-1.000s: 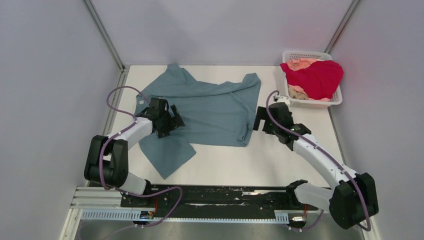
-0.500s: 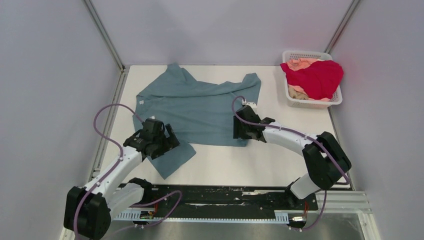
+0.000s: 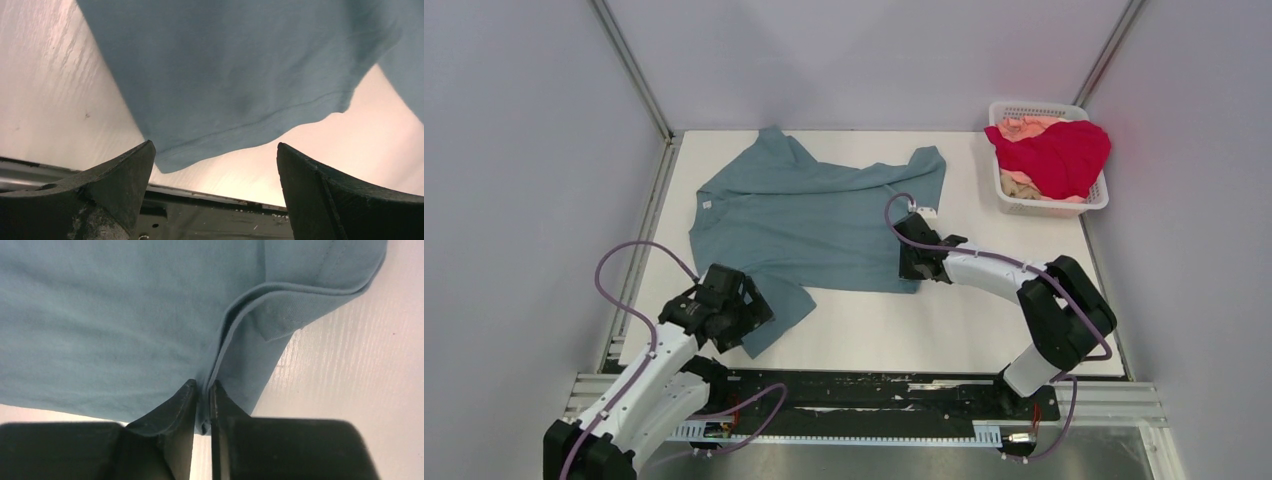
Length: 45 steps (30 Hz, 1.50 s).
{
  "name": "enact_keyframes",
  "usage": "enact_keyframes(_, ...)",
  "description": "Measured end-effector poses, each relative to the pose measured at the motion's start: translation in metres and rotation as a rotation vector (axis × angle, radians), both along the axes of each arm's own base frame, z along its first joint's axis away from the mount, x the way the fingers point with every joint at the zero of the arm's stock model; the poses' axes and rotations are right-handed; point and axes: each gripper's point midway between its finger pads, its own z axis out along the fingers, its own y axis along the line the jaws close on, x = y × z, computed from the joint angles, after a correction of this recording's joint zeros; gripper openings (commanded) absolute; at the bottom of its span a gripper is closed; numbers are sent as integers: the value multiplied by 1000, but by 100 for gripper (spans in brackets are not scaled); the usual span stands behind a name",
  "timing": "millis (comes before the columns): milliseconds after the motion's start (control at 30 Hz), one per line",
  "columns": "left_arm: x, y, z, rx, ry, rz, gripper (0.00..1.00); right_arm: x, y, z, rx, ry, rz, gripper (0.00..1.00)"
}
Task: Fold and stack the t-shirts
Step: Flatten out the tshirt
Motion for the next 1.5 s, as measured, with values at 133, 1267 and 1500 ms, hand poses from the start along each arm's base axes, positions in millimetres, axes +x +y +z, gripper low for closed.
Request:
enact_keyframes(133, -13, 5, -8, 43, 78, -2, 100, 2, -1, 1, -4, -11, -9, 0)
enact_keyframes(1267, -22, 8, -36, 179, 238, -60, 2, -36, -133, 27, 42, -63, -316, 3)
enact_keyframes(1500, -13, -2, -28, 96, 114, -69, 0, -39, -127, 26, 66, -44, -292, 2)
